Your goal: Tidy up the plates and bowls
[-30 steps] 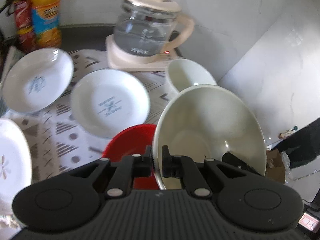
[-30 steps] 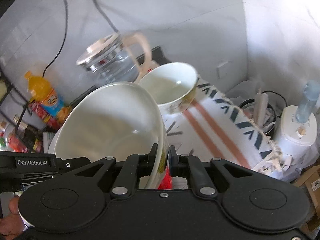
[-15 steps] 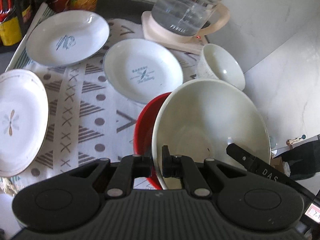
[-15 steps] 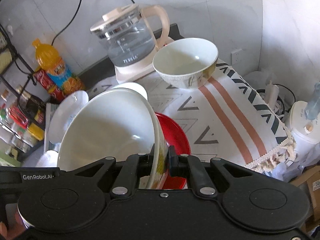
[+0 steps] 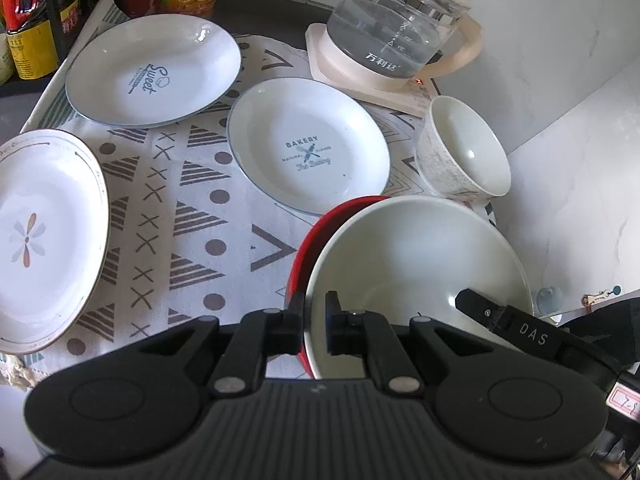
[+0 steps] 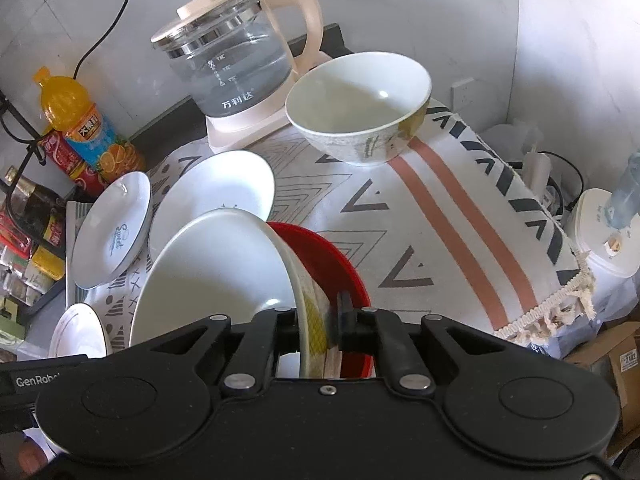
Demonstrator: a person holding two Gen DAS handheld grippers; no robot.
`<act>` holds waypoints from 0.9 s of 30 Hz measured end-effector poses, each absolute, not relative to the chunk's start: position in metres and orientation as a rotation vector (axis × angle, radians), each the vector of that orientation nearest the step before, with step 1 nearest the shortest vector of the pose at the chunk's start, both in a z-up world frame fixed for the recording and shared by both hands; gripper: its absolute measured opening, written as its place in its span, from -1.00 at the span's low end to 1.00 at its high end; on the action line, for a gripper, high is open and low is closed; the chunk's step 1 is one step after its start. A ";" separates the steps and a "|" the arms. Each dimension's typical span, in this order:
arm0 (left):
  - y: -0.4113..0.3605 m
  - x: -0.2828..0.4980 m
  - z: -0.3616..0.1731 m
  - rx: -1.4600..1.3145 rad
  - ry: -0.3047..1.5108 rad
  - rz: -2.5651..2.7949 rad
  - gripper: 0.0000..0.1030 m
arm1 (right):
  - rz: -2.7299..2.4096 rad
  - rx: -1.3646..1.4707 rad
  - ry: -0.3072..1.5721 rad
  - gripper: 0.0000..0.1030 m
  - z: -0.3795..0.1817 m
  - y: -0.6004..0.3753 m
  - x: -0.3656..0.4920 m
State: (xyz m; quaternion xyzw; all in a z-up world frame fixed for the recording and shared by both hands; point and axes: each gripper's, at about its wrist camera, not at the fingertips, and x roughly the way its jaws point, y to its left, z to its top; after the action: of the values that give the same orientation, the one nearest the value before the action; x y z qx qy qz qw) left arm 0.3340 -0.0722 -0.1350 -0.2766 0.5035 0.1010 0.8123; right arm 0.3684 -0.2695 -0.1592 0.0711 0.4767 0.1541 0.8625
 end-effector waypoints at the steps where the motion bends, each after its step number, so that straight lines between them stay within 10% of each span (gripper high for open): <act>1: -0.071 0.335 -0.136 -0.591 1.077 0.218 -0.87 | 0.324 0.147 1.000 -0.81 -0.160 -0.268 0.369; 15: -0.061 0.381 -0.130 -0.566 1.057 0.228 -0.82 | 0.412 0.111 1.011 -0.03 -0.145 -0.268 0.376; 27: -0.090 0.451 -0.125 -0.525 1.055 0.124 -0.80 | 0.296 0.188 0.940 -0.03 -0.128 -0.303 0.421</act>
State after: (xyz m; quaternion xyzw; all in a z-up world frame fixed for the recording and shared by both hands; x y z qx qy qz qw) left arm 0.4514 -0.0895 -0.1250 -0.2476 0.4970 0.0584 0.8297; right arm 0.4212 -0.3034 -0.1275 0.0899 0.4506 0.1417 0.8768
